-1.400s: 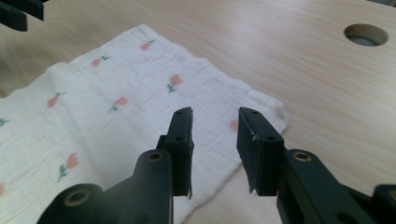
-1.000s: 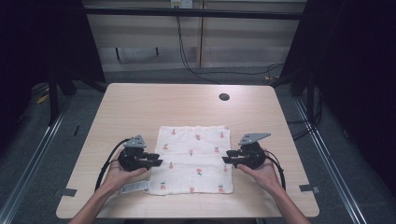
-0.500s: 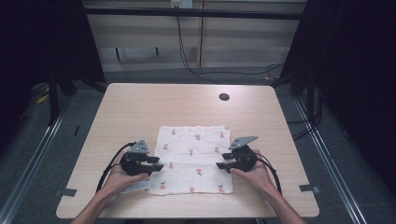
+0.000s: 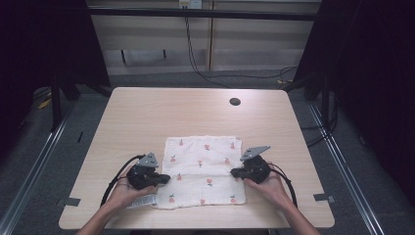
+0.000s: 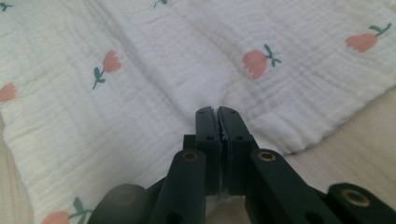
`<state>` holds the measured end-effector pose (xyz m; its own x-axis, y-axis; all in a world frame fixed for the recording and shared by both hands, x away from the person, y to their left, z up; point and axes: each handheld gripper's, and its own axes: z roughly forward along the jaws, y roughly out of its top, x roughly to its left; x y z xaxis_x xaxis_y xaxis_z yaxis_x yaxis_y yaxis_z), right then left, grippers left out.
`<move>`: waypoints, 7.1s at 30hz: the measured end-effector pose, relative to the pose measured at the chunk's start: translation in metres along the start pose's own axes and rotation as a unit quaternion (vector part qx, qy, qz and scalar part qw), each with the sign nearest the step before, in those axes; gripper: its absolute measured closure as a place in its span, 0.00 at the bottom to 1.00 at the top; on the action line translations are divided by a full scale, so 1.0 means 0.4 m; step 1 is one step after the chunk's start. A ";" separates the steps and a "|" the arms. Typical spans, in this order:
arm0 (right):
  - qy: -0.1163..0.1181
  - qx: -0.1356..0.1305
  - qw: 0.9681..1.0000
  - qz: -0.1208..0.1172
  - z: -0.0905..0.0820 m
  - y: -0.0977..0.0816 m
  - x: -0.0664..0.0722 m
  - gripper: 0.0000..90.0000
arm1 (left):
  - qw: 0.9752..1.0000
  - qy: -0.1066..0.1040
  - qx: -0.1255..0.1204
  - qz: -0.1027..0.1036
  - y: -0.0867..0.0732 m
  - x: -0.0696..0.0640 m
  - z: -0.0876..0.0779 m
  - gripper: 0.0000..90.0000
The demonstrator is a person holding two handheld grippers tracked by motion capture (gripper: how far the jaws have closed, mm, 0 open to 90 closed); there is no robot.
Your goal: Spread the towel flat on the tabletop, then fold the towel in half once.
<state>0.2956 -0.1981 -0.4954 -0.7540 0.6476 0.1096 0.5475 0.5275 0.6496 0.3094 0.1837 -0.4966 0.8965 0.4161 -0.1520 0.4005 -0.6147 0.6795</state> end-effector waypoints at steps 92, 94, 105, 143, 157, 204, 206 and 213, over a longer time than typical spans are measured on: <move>-0.067 -0.042 0.994 0.082 0.051 0.063 -0.220 0.97 | 0.988 0.081 -0.052 -0.121 0.102 0.236 0.059 0.54; -0.071 -0.041 0.993 0.082 0.051 0.062 -0.218 0.97 | 0.987 0.079 -0.056 -0.127 0.099 0.236 0.058 0.55; -0.066 -0.048 0.993 0.083 0.049 0.054 -0.215 0.95 | 0.990 0.093 -0.045 -0.096 0.112 0.213 0.087 0.52; -0.029 -0.145 0.983 0.106 -0.041 0.067 -0.225 0.98 | 0.985 0.045 -0.128 -0.102 0.132 0.220 -0.004 0.97; -0.016 -0.187 0.976 0.112 -0.082 0.093 -0.222 0.98 | 0.982 0.039 -0.157 -0.095 0.153 0.212 -0.031 0.97; -0.002 -0.196 0.980 0.042 -0.229 0.091 -0.117 0.98 | 0.985 0.041 -0.165 -0.030 0.147 0.071 -0.142 0.98; 0.001 -0.193 0.980 0.041 -0.230 0.080 -0.108 0.98 | 0.985 0.037 -0.166 -0.022 0.140 0.062 -0.146 0.97; 0.010 -0.185 0.982 0.027 -0.236 0.065 -0.073 0.98 | 0.986 0.030 -0.161 -0.018 0.115 0.036 -0.148 0.97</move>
<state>0.2976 -0.2554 -0.4106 -0.7364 0.6562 0.1648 0.4214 0.2542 0.8705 0.3296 0.2009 -0.4251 0.8662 0.4787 -0.1432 0.3416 -0.3582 0.8689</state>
